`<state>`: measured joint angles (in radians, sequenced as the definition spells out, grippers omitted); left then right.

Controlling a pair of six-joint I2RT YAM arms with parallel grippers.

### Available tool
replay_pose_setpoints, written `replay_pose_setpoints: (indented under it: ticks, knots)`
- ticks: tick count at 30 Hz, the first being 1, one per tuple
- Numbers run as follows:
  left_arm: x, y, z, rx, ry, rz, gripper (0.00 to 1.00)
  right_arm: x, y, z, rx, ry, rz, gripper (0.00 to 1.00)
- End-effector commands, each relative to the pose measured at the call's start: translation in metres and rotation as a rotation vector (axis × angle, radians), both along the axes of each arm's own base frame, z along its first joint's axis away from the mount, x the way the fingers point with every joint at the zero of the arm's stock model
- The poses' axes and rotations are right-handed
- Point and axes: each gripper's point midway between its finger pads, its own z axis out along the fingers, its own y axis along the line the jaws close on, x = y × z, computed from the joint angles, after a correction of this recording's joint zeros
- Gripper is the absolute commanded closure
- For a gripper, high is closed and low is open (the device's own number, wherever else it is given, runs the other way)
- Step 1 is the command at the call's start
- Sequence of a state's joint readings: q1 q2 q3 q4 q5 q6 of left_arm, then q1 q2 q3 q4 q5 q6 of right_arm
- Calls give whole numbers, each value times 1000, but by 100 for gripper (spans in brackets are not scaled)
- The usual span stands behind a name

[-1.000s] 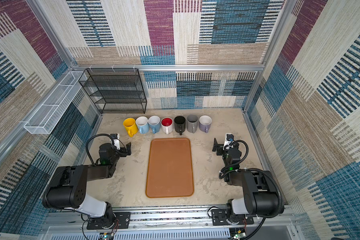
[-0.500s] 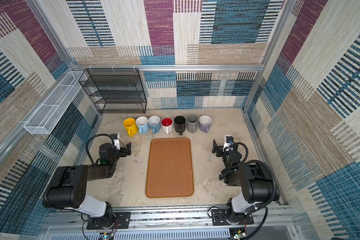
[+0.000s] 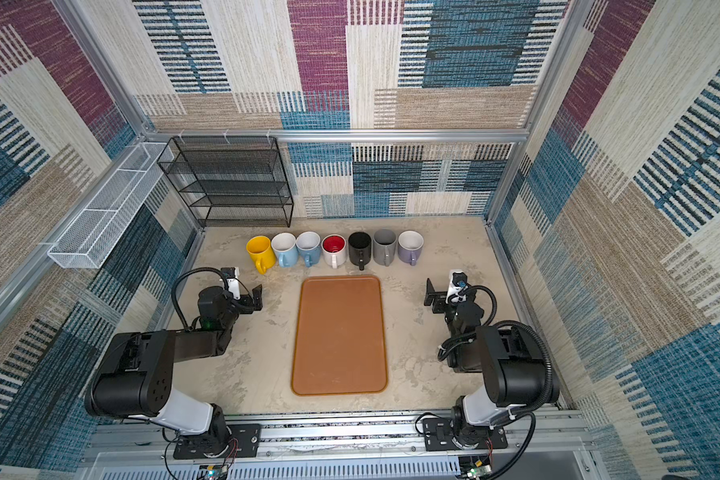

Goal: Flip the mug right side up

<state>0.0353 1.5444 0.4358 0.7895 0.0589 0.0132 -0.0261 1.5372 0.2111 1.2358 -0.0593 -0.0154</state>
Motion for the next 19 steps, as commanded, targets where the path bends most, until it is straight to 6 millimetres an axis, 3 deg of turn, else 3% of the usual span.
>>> replay_pose_setpoints:
  ticks: [1,19]
  knots:
    - [2,-1,3,7,-10,-14,1,1,1,12,-4,-47,3,0]
    - [2,-1,4,8,-12,-14,1,1,0,10,-5,-42,3,0]
